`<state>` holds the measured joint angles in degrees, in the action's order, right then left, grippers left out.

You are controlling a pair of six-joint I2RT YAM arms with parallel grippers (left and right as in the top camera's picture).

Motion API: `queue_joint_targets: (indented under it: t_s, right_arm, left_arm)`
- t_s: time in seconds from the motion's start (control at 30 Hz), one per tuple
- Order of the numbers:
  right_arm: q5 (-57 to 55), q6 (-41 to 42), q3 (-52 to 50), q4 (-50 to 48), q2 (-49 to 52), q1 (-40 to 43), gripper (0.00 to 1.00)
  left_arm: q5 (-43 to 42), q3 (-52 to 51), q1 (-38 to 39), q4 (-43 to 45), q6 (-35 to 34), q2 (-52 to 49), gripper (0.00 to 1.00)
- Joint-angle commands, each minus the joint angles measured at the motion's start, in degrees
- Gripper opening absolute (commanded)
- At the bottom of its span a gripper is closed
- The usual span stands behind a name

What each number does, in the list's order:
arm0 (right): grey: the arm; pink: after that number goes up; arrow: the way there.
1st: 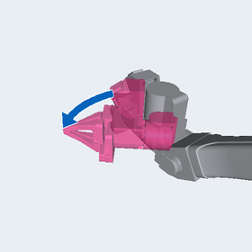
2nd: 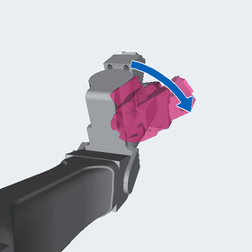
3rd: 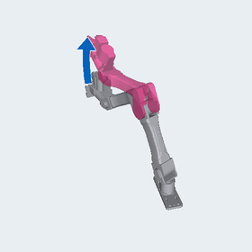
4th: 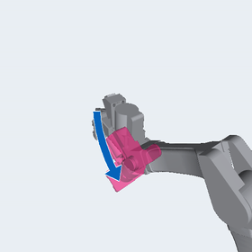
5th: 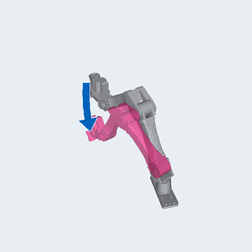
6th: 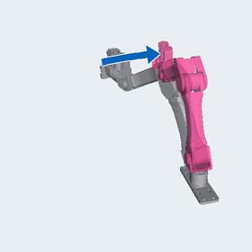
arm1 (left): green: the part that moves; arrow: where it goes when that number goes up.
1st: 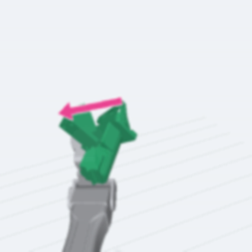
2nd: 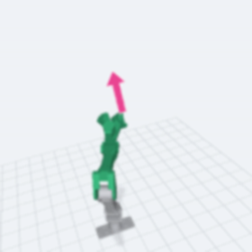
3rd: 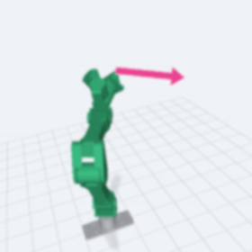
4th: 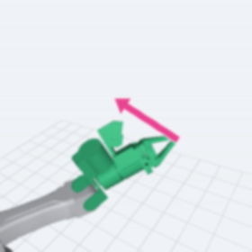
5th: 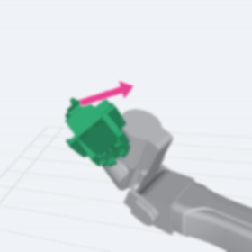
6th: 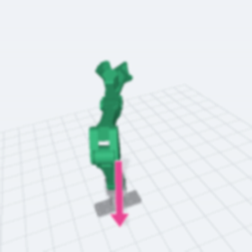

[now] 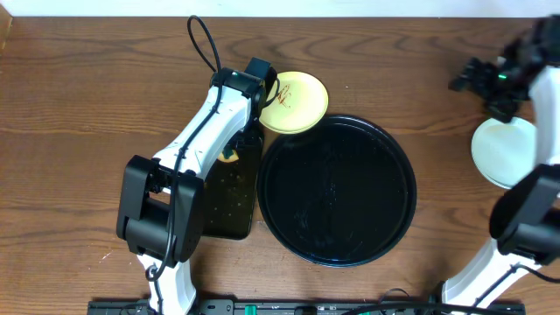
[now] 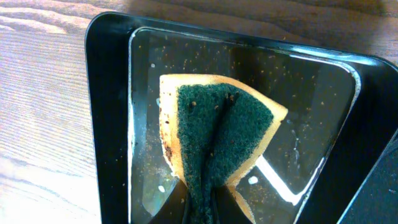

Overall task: Clean dirty plates on tray and stack at the side
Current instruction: 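Release the plate and move right gripper toward the yellow plate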

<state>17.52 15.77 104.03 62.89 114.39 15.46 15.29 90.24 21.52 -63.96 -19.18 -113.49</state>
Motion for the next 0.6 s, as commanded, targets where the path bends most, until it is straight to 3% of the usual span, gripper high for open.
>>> queue_joint_targets:
  t_s: [0.0,0.17,0.3,0.57]
  right_arm:
    - [5.3,-1.4,-0.2,-2.1,1.0,-5.7,0.99]
    - [5.3,0.1,-0.2,-7.8,1.4,-13.7,0.99]
    - [11.7,-0.4,-0.2,-13.5,3.2,-19.7,0.99]
    - [19.5,5.0,-0.2,-19.2,9.2,-22.6,0.99]
  left_arm:
    - [0.1,-0.6,-0.3,-0.2,0.9,0.3,0.08]
    - [0.1,-0.6,-0.3,-0.2,1.4,0.3,0.08]
    - [0.2,-0.6,-0.3,-0.2,1.7,0.3,0.08]
    - [0.2,-0.6,-0.3,-0.2,2.7,0.3,0.08]
